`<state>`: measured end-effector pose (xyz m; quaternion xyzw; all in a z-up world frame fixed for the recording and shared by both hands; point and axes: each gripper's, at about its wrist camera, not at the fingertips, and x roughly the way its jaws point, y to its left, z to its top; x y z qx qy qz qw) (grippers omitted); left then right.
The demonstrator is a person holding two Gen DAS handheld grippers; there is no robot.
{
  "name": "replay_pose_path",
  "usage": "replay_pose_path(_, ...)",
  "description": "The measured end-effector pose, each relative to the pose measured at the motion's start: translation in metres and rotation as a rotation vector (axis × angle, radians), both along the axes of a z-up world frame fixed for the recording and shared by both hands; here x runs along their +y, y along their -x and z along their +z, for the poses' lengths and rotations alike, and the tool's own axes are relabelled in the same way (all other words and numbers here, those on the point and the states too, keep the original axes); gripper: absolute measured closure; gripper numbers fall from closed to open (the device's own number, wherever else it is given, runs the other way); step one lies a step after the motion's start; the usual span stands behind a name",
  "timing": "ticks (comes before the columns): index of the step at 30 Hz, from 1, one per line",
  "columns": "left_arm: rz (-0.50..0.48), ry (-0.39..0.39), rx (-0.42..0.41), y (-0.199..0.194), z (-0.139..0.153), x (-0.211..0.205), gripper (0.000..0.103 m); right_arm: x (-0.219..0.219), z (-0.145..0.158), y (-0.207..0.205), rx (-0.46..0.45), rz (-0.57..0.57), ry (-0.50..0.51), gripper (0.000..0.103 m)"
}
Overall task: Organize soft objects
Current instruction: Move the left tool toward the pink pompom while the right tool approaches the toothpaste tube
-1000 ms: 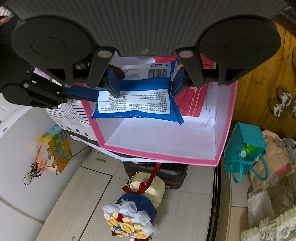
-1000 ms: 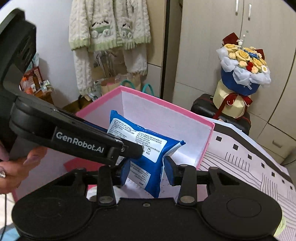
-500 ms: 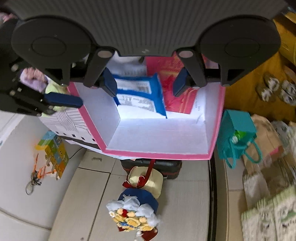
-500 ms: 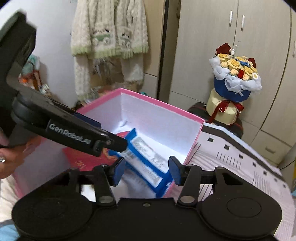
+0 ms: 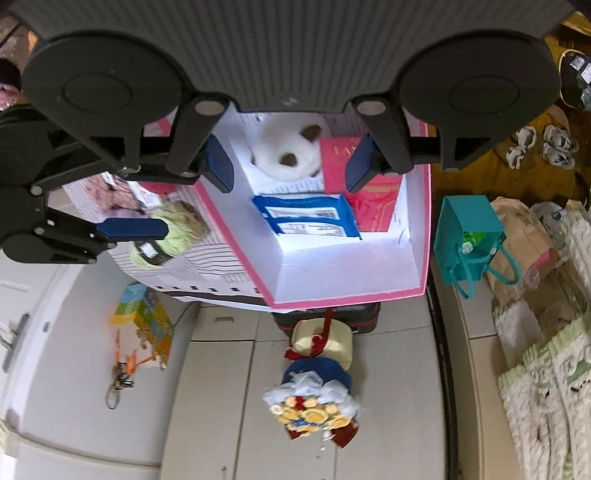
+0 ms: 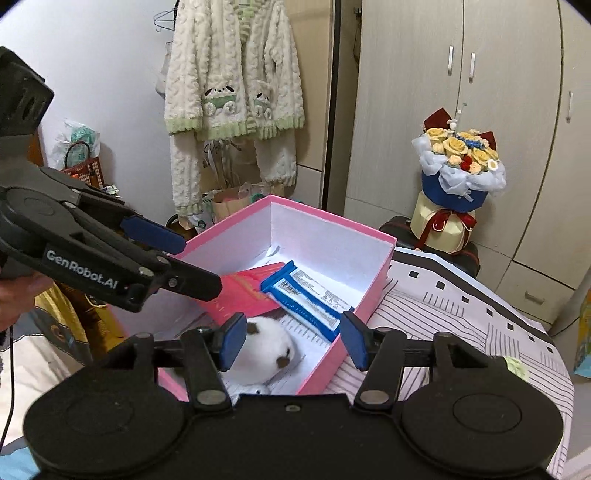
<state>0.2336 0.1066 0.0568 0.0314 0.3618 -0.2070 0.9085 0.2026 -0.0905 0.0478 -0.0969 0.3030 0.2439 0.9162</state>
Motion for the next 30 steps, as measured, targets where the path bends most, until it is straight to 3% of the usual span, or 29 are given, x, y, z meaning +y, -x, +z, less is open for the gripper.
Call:
replay_pose_path(16,-0.127,-0.029,-0.094,0.091,0.028,-0.024,0.037,-0.028,0.031,0.087,-0.081,0.024,-0.023,0.032)
replay_pose_path(30,-0.265,-0.022,-0.079,0.129,0.007,-0.069,0.037,-0.130,0.008,0.143,-0.068,-0.129,-0.103,0.031)
